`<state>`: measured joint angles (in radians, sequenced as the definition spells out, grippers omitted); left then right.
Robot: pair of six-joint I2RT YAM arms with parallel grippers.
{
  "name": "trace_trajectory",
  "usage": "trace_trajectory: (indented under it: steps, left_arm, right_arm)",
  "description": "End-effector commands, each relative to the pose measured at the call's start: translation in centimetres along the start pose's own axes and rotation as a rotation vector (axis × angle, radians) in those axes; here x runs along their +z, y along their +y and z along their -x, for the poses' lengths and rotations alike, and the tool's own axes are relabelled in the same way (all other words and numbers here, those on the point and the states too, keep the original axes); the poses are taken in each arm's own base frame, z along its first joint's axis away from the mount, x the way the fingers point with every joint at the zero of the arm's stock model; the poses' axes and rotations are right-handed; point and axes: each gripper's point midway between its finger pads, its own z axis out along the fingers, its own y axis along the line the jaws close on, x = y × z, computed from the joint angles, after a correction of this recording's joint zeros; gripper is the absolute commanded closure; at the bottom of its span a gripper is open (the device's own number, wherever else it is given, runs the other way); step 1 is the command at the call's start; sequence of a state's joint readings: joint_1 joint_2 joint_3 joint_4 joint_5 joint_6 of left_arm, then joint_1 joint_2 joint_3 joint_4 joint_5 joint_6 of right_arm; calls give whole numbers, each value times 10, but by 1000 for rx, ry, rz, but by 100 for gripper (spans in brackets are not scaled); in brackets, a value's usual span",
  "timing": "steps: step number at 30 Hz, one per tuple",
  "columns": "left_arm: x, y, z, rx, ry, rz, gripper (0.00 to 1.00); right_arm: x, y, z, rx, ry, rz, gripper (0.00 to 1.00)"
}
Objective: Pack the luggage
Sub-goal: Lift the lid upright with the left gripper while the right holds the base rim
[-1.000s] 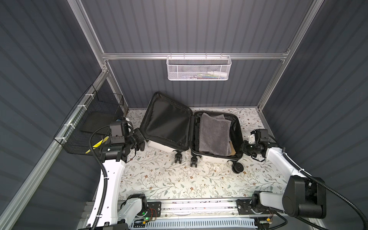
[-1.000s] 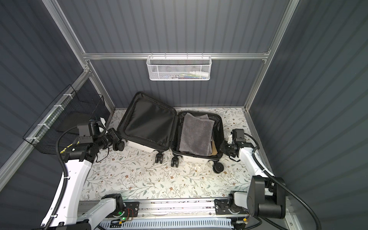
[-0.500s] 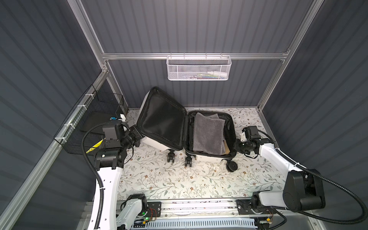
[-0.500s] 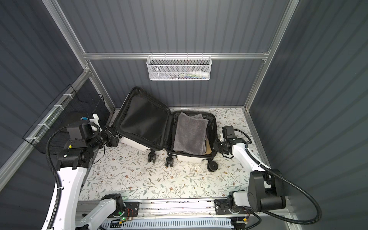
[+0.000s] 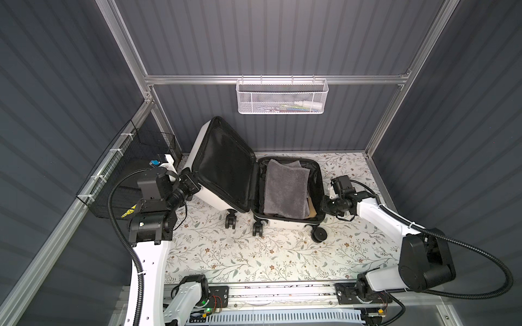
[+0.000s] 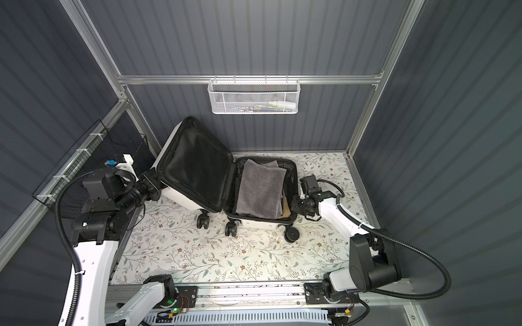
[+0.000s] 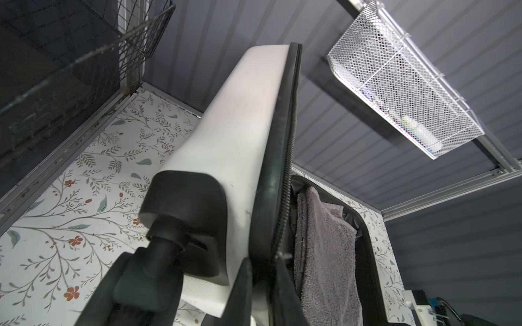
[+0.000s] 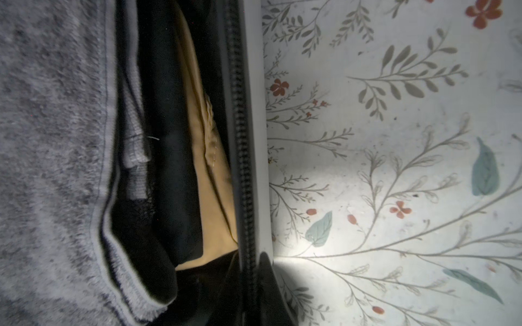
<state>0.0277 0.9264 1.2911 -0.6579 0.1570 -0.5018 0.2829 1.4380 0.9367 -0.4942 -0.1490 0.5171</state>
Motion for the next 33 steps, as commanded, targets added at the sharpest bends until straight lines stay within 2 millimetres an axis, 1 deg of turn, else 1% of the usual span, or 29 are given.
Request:
trace_trajectory:
  steps: [1,4,6,7,8,13,18,20,24,30,33]
  left_arm:
    - [-26,-51,32,13,-89,-201,100]
    - [-34,-60,42,25,-122,-227,100]
    - [-33,-62,44,25,-120,-239,100]
    - [-43,-72,54,32,-149,-264,100]
    - [-45,-75,57,34,-157,-275,100]
    - [-51,-82,66,38,-184,-295,100]
    - [-51,-86,69,36,-185,-317,100]
    - [-53,-93,67,42,-174,-351,100]
    - [-57,-99,69,43,-176,-382,100]
    - [-58,-108,71,36,-168,-433,100]
    - [-56,-111,71,34,-153,-446,100]
  right_arm:
    - [-7,46,-1,-3,33,154,100]
    - [-6,54,-3,-18,39,158,100]
    - [-6,61,-3,-31,42,162,100]
    - [-6,64,-4,-38,43,165,100]
    - [-5,69,-4,-45,45,169,100]
    - [-1,92,-10,-86,61,177,100]
    - [5,121,-16,-135,82,189,100]
    - [7,132,-18,-154,89,195,100]
    - [10,153,-23,-191,104,206,100]
    - [16,178,-31,-227,124,222,100]
    - [19,187,-35,-248,137,225,100]
